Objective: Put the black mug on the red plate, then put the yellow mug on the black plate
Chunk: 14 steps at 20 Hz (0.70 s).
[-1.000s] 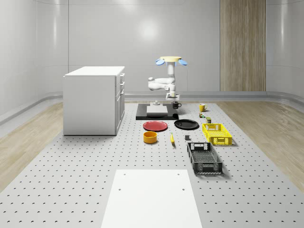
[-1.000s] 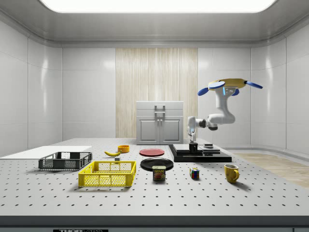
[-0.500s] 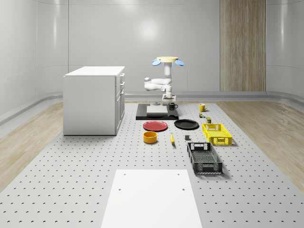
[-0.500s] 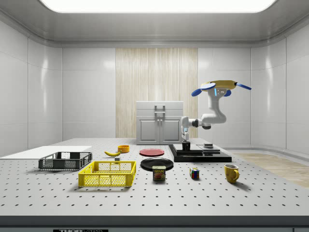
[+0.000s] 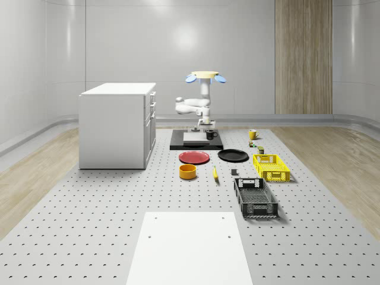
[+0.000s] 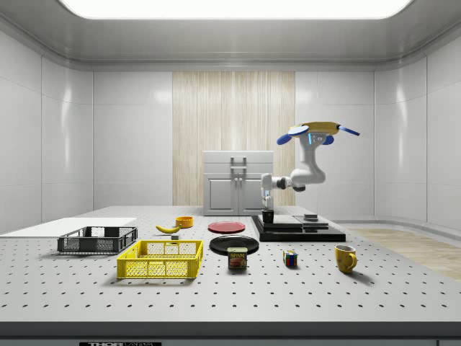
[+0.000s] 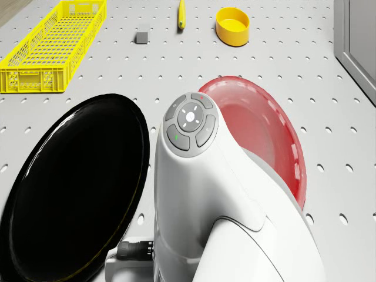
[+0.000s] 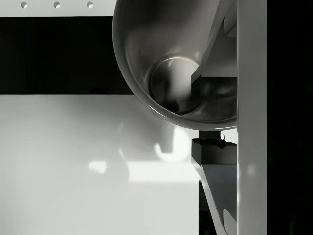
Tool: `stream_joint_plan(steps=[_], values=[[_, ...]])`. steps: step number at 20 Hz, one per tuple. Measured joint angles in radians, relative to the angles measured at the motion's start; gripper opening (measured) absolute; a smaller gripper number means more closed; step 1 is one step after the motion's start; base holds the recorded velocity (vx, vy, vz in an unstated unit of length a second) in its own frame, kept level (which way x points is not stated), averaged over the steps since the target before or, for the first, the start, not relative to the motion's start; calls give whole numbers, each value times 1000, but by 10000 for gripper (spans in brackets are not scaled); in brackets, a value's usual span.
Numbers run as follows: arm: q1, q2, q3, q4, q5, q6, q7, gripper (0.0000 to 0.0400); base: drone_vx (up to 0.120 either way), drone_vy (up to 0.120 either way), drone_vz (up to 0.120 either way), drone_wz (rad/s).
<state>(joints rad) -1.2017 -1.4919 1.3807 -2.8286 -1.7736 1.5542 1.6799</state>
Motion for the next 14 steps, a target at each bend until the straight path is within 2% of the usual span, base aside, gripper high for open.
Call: stream_joint_plan(steps=[8, 12, 14], values=[[-3, -14, 2, 1, 6, 13, 2, 110, 120, -115, 0, 0], [-4, -21, 2, 1, 8, 19, 3, 110, 120, 0, 0, 0], [-5, -24, 3, 1, 10, 22, 4, 110, 120, -80, 0, 0]])
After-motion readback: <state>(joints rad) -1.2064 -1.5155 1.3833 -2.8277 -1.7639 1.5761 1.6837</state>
